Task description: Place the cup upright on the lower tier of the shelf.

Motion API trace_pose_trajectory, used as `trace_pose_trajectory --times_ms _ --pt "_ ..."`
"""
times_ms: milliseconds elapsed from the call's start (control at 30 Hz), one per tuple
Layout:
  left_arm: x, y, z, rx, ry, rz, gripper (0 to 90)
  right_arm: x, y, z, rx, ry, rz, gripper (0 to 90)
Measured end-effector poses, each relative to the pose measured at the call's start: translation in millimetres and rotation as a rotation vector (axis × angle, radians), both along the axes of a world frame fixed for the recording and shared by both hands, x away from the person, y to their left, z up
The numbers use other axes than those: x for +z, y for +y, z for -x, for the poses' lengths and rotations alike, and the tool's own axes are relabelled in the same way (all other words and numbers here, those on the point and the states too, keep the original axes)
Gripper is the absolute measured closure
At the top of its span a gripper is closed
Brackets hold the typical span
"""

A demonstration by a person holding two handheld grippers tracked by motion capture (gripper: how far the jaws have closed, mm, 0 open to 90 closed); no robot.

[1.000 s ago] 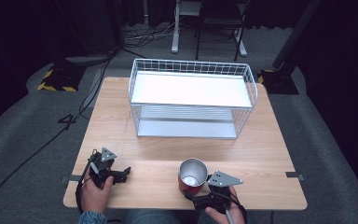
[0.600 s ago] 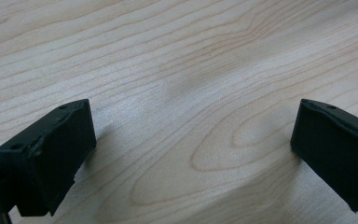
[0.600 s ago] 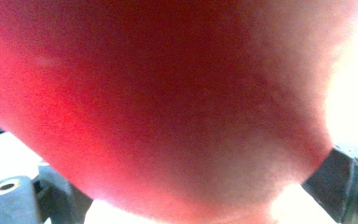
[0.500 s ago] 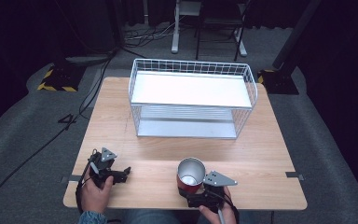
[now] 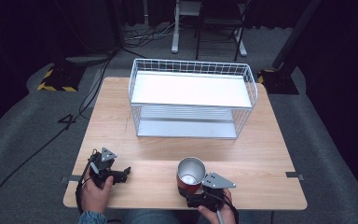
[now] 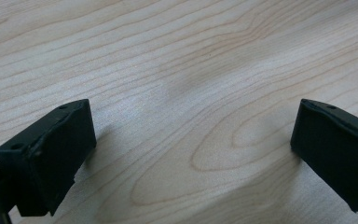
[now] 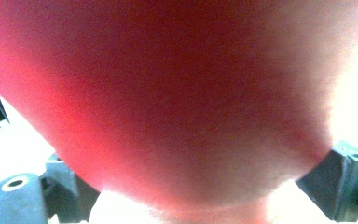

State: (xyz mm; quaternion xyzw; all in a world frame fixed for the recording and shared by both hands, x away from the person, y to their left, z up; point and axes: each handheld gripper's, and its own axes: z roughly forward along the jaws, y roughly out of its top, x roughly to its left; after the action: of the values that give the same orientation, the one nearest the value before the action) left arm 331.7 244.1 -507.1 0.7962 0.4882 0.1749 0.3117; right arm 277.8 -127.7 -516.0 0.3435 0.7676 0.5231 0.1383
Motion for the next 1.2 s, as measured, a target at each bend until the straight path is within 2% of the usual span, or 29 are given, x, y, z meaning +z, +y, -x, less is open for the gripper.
trace_pose_trajectory --times_ms 267,400,533,567,900,933,1200 --pt "0.0 0.0 0.0 0.000 0.000 0.000 0.3 0.2 1.1 1.1 -0.006 -0.008 0.014 14.3" --pt "0.0 0.0 0.0 0.000 0.000 0.000 0.3 0.7 1.9 2.7 -0.011 -0.029 0.023 15.2" --pt "0.1 0.1 0.0 -0.001 0.001 -0.001 0.2 0.9 1.8 3.4 -0.005 -0.043 0.024 16.0" --pt "0.1 0.1 0.0 -0.001 0.000 -0.001 0.3 2.4 2.4 4.6 0.002 -0.059 0.025 17.1" --pt "0.1 0.1 0.0 -0.001 0.001 -0.001 0.2 4.8 5.9 7.0 0.021 -0.080 0.022 17.3" --pt "0.1 0.0 0.0 -0.001 0.001 -0.001 0.2 7.9 6.8 7.2 0.023 -0.098 0.020 17.3" --pt "0.0 0.0 0.0 0.000 0.000 0.000 0.2 22.6 15.5 1.4 0.044 -0.124 0.008 17.3"
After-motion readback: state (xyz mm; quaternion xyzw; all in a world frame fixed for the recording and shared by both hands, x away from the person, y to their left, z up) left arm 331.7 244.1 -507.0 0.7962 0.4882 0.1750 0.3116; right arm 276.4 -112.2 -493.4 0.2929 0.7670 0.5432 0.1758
